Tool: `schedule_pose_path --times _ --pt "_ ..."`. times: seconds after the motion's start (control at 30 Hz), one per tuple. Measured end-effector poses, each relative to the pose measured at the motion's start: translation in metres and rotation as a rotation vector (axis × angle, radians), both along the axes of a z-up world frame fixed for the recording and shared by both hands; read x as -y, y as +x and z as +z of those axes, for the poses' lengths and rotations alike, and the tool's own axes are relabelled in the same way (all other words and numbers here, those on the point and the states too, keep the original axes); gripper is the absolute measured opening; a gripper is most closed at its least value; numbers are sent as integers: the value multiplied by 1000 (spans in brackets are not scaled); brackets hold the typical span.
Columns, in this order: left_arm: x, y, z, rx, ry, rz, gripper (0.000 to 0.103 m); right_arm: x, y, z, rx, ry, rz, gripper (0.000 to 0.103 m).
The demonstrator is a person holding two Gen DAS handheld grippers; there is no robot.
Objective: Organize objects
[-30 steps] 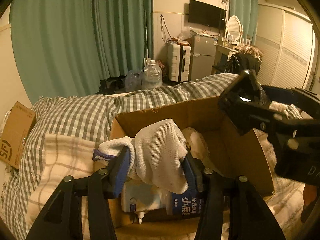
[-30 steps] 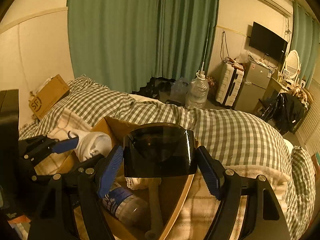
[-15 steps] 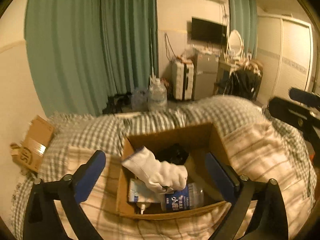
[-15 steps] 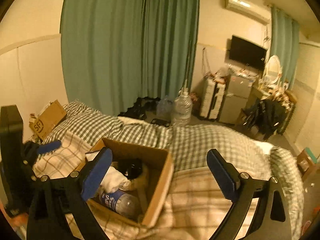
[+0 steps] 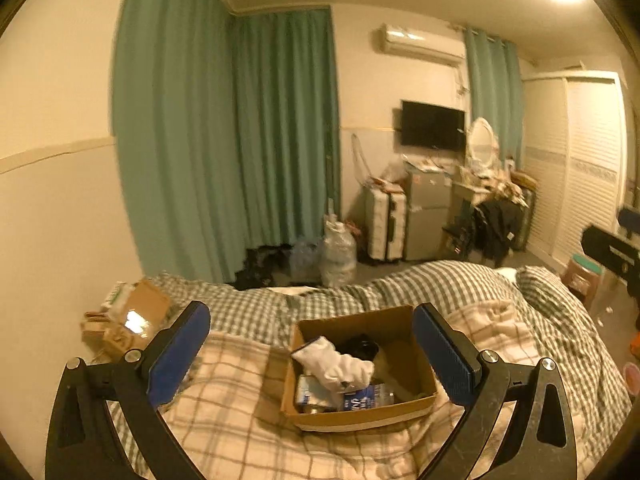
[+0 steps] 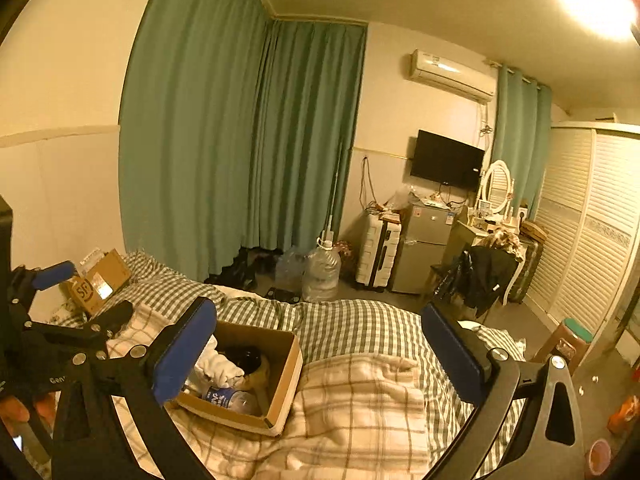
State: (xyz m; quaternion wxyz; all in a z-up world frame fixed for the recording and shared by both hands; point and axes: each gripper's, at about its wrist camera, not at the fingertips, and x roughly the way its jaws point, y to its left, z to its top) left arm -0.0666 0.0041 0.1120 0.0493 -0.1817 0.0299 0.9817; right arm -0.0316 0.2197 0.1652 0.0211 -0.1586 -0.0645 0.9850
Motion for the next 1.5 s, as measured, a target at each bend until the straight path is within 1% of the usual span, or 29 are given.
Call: schedule_pose_path --times 0.03,0.1,0.17,0.2,0.23,0.3,0.4,0.43,0.5,0.6,0.73,0.87,1.5 --pt "4 9 -4 -18 12 16 103 0 6 -4 -7 -8 -18 103" --pt "10 24 -18 -51 48 33 103 1 22 -23 -32 -33 -66 103" --pt "16 34 -34 -54 75 42 103 3 35 -46 -60 -62 -73 103" --pt "19 37 -46 -48 88 49 103 6 40 -64 -70 -80 -71 103" --pt "21 38 -57 -39 93 56 103 9 41 -75 -69 -84 -66 103" --pt "25 39 -77 -23 82 64 103 22 34 -108 -37 -61 -22 103" --pt "27 35 -97 -14 15 87 103 31 21 -139 20 -27 -21 103" --pt "28 32 -103 -7 6 95 103 33 17 -144 36 -29 -18 103" --pt "32 27 -110 11 18 100 103 32 11 -155 70 -44 -9 103" --pt "36 24 -118 38 44 84 103 30 7 -161 90 -45 -23 103" --pt "35 24 -123 43 30 84 103 29 7 -159 90 -44 -26 103" --pt "35 25 -123 50 40 77 103 31 5 -157 91 -37 -25 103" --pt "31 24 -127 62 33 76 103 30 8 -157 93 -41 -29 103"
